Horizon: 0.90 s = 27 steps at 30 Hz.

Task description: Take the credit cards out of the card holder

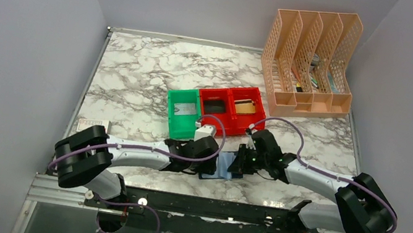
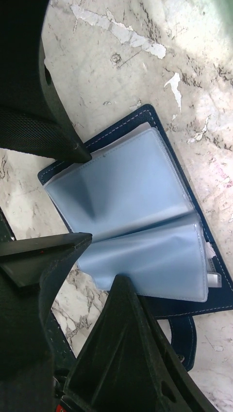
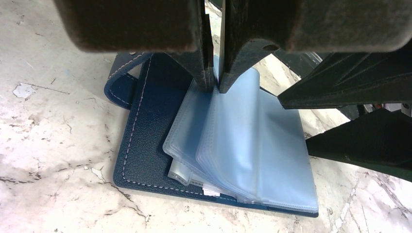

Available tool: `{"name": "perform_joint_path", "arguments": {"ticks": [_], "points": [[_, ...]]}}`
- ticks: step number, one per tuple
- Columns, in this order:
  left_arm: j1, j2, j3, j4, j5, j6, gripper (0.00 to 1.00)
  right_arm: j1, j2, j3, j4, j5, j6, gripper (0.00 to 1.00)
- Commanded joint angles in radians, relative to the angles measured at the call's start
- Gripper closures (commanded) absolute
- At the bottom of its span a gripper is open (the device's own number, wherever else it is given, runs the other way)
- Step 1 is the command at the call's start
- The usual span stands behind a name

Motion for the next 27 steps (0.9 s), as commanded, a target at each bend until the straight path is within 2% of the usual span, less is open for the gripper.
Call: {"name": "perform_joint_path", "arguments": {"ticks": [1, 6, 13, 27], "points": [[-0.015, 0.009, 0.028, -0.015, -0.037, -0.005, 0.43, 0.005, 0.032, -0.019, -0.022, 0.057, -0.012, 0.89], [-0.015, 0.055, 0.029, 0.015, -0.017, -0.003, 0.46, 0.005, 0.032, -0.02, -0.013, 0.049, -0.011, 0.89], [-0.03, 0.098, 0.005, 0.198, 0.043, -0.002, 0.55, 0.005, 0.049, -0.027, 0.012, 0.012, -0.015, 0.89], [-0.031, 0.034, -0.075, 0.365, 0.1, 0.003, 0.56, 0.005, 0.032, -0.019, -0.015, 0.048, -0.02, 0.89]]}}
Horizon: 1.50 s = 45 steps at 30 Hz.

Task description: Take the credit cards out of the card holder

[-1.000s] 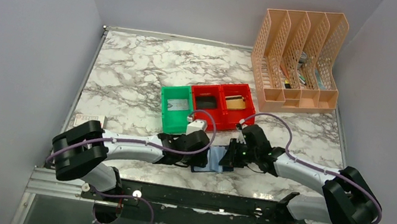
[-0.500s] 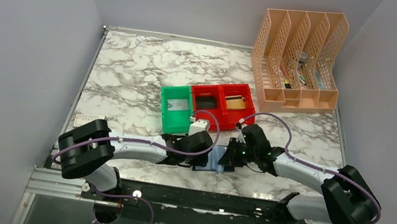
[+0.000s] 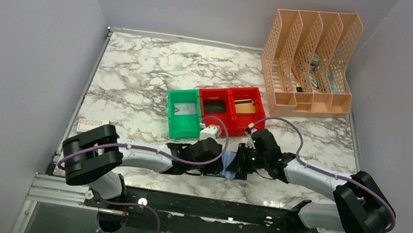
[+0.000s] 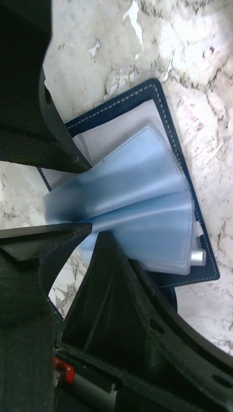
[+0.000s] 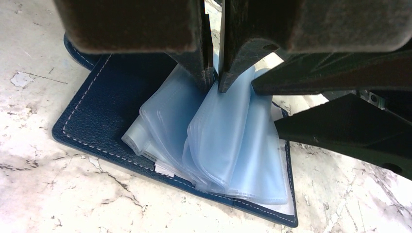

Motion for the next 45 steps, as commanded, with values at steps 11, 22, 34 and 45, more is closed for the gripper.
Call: {"name": "perform_joint_path", "arguments": {"ticks": [11, 22, 34, 45], "points": [[-0.013, -0.082, 0.06, -0.256, -0.068, -0.004, 0.53, 0.005, -0.077, 0.04, -0.191, 0.191, -0.03, 0.78], [-0.012, -0.338, 0.061, -0.477, -0.251, -0.001, 0.41, 0.005, -0.306, 0.213, -0.473, 0.564, -0.045, 0.41], [0.16, -0.46, 0.181, -0.543, -0.229, 0.29, 0.07, 0.005, -0.458, 0.333, -0.143, 0.773, -0.314, 0.25], [0.427, -0.487, 0.39, -0.676, -0.268, 0.48, 0.01, 0.005, -0.371, 0.546, -0.171, 0.689, -0.481, 0.05]]}}
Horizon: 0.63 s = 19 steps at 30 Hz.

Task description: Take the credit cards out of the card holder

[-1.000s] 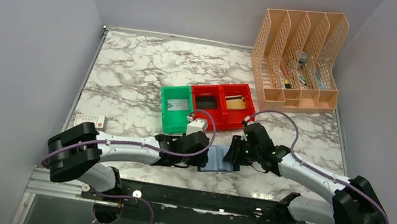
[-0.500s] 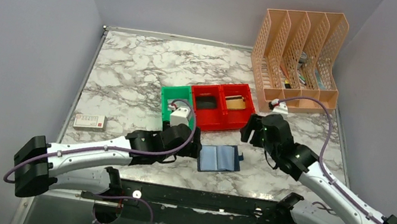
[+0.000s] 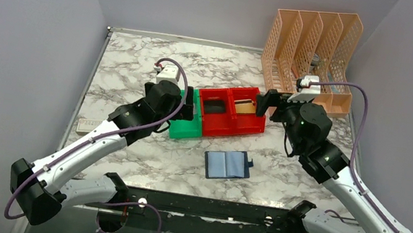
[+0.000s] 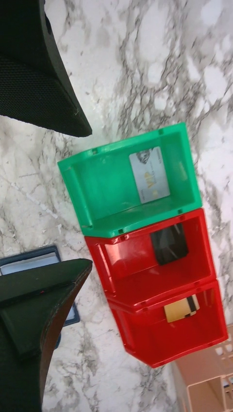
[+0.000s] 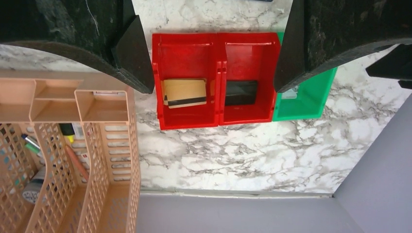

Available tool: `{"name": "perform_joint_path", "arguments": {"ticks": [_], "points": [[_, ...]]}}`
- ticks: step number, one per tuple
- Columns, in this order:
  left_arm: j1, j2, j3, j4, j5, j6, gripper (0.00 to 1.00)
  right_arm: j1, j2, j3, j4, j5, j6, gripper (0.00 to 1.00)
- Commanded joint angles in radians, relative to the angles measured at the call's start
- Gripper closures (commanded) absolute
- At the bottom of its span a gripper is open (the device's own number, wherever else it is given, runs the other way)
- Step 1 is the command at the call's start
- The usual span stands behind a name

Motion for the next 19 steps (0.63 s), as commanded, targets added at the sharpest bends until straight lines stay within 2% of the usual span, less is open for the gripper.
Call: {"name": "perform_joint_path", "arguments": {"ticks": [1, 7, 13, 19], "points": [[0.039, -0.053, 0.052, -0.073, -0.078, 0.08, 0.01, 0.001, 0.042, 0.089, -0.046, -0.029, -0.063, 0.05], [0.039, -0.167, 0.043, -0.072, -0.127, 0.06, 0.01, 0.001, 0.009, 0.128, -0.042, -0.001, -0.06, 0.04], [0.039, -0.265, 0.057, -0.071, -0.161, 0.072, 0.01, 0.001, 0.009, 0.145, 0.014, -0.1, -0.143, 0.02], [0.039, -0.293, 0.077, -0.073, -0.164, 0.093, 0.01, 0.001, 0.059, 0.152, 0.039, -0.032, -0.165, 0.0]]}}
